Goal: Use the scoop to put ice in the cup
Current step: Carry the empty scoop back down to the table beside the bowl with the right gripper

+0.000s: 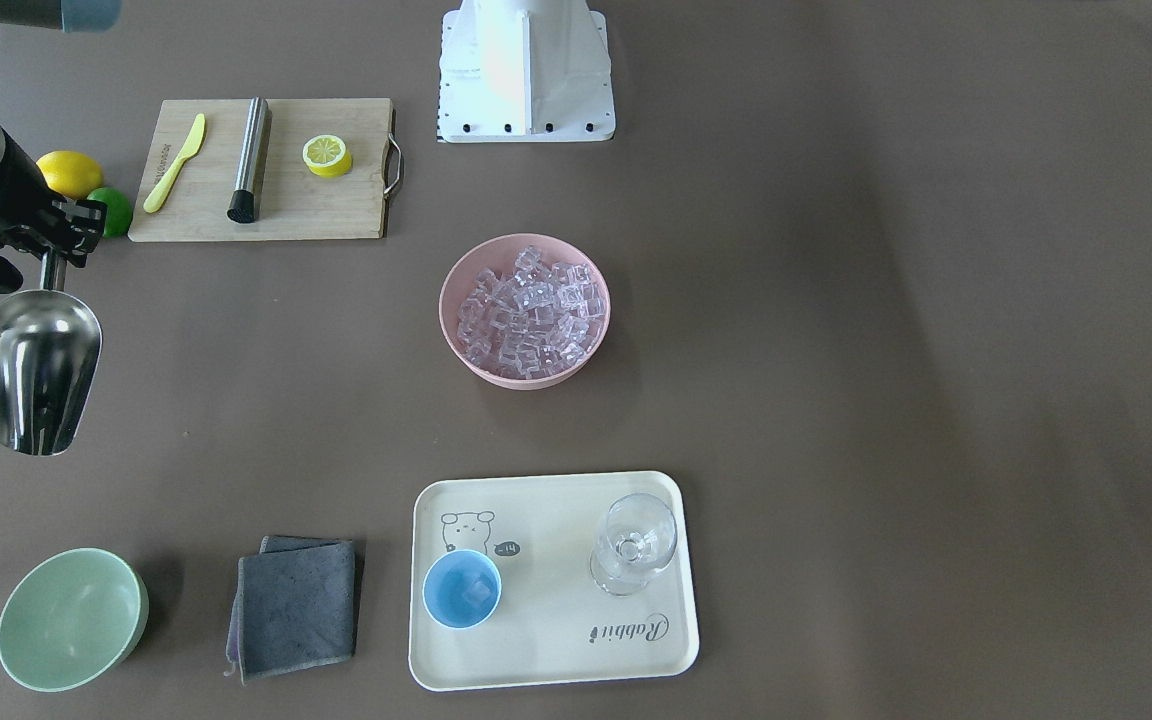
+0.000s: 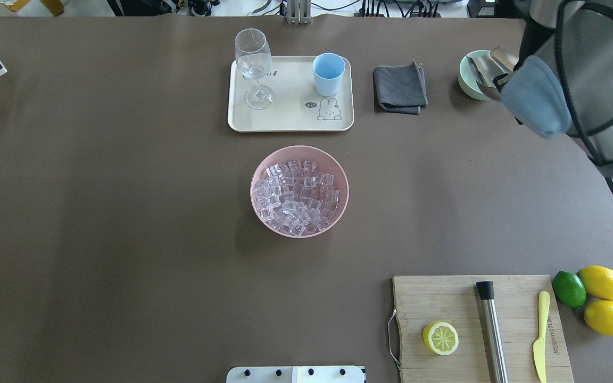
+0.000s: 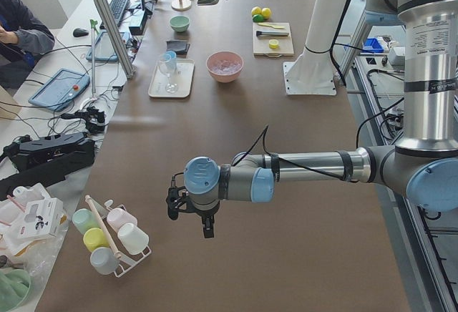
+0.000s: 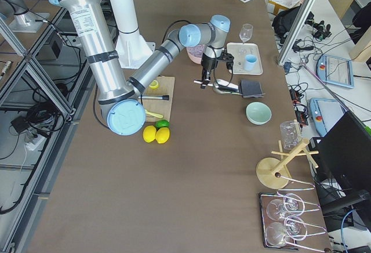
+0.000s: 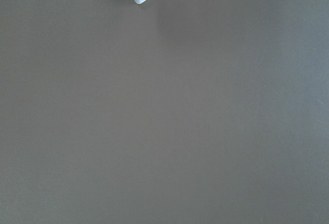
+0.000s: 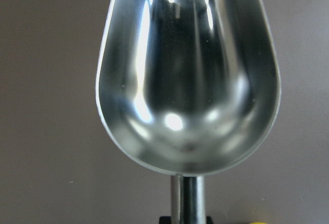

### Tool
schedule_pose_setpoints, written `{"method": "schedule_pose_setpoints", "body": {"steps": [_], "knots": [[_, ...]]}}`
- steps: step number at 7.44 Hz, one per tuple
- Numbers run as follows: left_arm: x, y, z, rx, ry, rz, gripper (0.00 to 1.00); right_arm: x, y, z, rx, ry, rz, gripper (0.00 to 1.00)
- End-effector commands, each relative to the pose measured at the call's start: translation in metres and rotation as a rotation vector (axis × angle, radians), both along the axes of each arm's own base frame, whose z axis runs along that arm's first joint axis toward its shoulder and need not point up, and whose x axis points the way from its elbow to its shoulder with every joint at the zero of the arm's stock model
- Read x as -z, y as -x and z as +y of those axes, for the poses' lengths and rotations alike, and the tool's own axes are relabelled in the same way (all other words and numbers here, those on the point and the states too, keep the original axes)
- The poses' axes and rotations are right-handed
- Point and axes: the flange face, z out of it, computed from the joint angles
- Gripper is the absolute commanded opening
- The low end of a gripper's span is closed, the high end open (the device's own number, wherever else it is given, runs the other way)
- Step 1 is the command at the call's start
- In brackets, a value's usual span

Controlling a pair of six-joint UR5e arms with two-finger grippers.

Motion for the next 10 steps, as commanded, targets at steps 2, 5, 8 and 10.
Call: {"method": "schedule_pose_setpoints", "body": {"steps": [2, 5, 8, 10], "knots": [[-0.001, 0.0, 0.0, -0.001, 0.001, 0.003, 0.98, -0.056, 0.078, 0.065, -0.052, -0.021, -0.034, 0.0], [-0.001, -0.002, 0.0, -0.004, 0.001, 0.003, 0.98, -0.099, 0.121, 0.101, -0.059, -0.049, 0.014, 0.0], [-0.001, -0.002, 0.0, -0.006, 0.001, 0.003, 0.98, -0.13, 0.132, 0.095, -0.087, -0.041, -0.009, 0.0], [-0.001, -0.002, 0.0, -0.006, 0.003, 0.003, 0.98, -0.131, 0.137, 0.095, -0.074, -0.023, -0.035, 0.03]]}}
